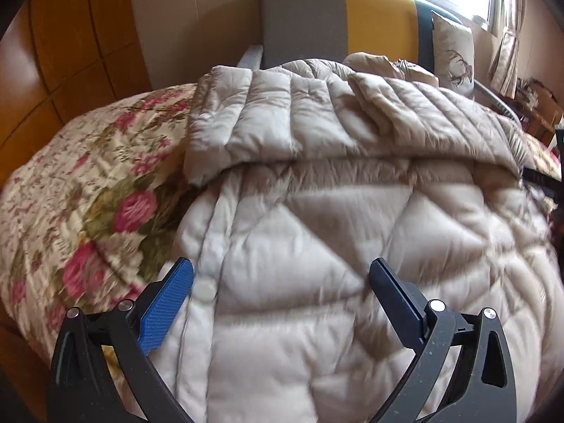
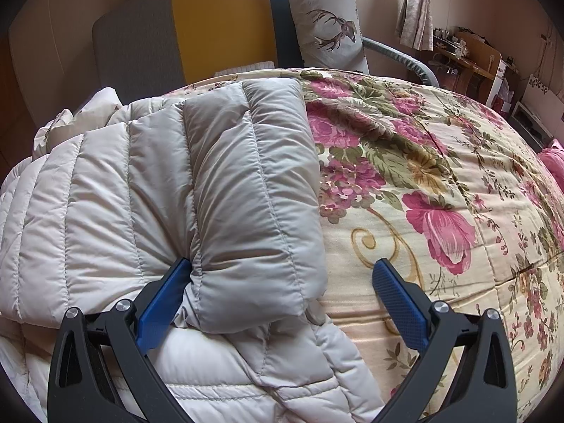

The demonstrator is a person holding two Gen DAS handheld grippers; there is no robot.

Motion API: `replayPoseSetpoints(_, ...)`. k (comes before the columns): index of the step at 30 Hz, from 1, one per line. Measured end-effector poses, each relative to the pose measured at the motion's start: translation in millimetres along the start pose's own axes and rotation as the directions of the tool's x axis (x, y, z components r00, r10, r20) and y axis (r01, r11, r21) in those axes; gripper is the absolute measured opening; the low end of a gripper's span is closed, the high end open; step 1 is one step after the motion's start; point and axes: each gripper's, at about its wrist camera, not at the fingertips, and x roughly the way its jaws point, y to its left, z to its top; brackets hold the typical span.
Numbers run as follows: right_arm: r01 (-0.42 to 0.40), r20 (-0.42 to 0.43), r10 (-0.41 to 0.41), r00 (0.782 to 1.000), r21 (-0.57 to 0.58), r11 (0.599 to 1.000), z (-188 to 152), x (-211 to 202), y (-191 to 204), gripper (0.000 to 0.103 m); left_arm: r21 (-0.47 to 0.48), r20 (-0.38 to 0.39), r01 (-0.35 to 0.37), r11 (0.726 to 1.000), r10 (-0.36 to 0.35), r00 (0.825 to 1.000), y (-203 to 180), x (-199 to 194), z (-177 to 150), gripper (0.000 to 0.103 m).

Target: Fold large clothes

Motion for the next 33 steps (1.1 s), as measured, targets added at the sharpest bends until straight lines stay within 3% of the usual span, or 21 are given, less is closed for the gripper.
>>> replayPoseSetpoints(5, -0.009, -0.031, 0.009, 0.999, 0.003, 1.0, 5, 3, -3, 0.101, 0.021, 0.037, -0.027, 0.999, 0.026, 0.999, -1, -15, -33, 0.099)
replayPoseSetpoints(11, -0.114, -0.071, 0.113, 0.991, -0.001, 0.994, 10, -11, -17, 0.101, -0.023, 0.064, 0.046, 0.999, -0.044, 0.997, 10, -35, -47, 0.099)
replayPoseSetpoints(13, -0.121, -0.044, 0.12, 0.992, -0.02, 0.992, 8, -27, -23, 0.101, -0.055, 0.068, 0.07, 0.996, -0.066, 0.996, 18, -41, -49, 0.099)
replayPoseSetpoints(17, -0.052, 0.041, 0.058, 0.997, -0.139, 0.989, -5, -68, -31, 0.101, -0.145, 0.085, 0.081, 0.986, -0.069, 0.994, 35, -54, -56, 0.099)
replayPoseSetpoints(20, -0.083, 0.101, 0.105, 0.989, -0.205, 0.975, -19, -99, -38, 0.101, -0.177, 0.077, 0.075, 0.981, -0.062, 0.995, 45, -61, -60, 0.099)
replayPoseSetpoints(22, -0.158, 0.102, 0.181, 0.978, -0.203, 0.966, -30, -114, -51, 0.101, -0.194, 0.067, 0.056, 0.979, -0.043, 0.997, 54, -65, -64, 0.097)
replayPoseSetpoints(25, -0.288, 0.063, 0.3, 0.952, -0.149, 0.946, -48, -129, -69, 0.101, -0.221, 0.072, 0.062, 0.973, -0.047, 0.996, 64, -74, -73, 0.086)
replayPoseSetpoints(27, -0.324, 0.042, 0.33, 0.943, -0.115, 0.939, -60, -135, -81, 0.088, -0.241, 0.054, 0.082, 0.967, -0.071, 0.996, 70, -78, -78, 0.065)
replayPoseSetpoints(31, -0.363, 0.009, 0.364, 0.932, -0.055, 0.93, -84, -144, -103, 0.082, -0.254, 0.045, 0.137, 0.957, -0.13, 0.991, 72, -87, -88, 0.062)
replayPoseSetpoints(33, -0.39, -0.017, 0.39, 0.921, -0.029, 0.92, -97, -144, -112, 0.082, -0.223, 0.041, 0.117, 0.968, -0.11, 0.993, 69, -91, -92, 0.062)
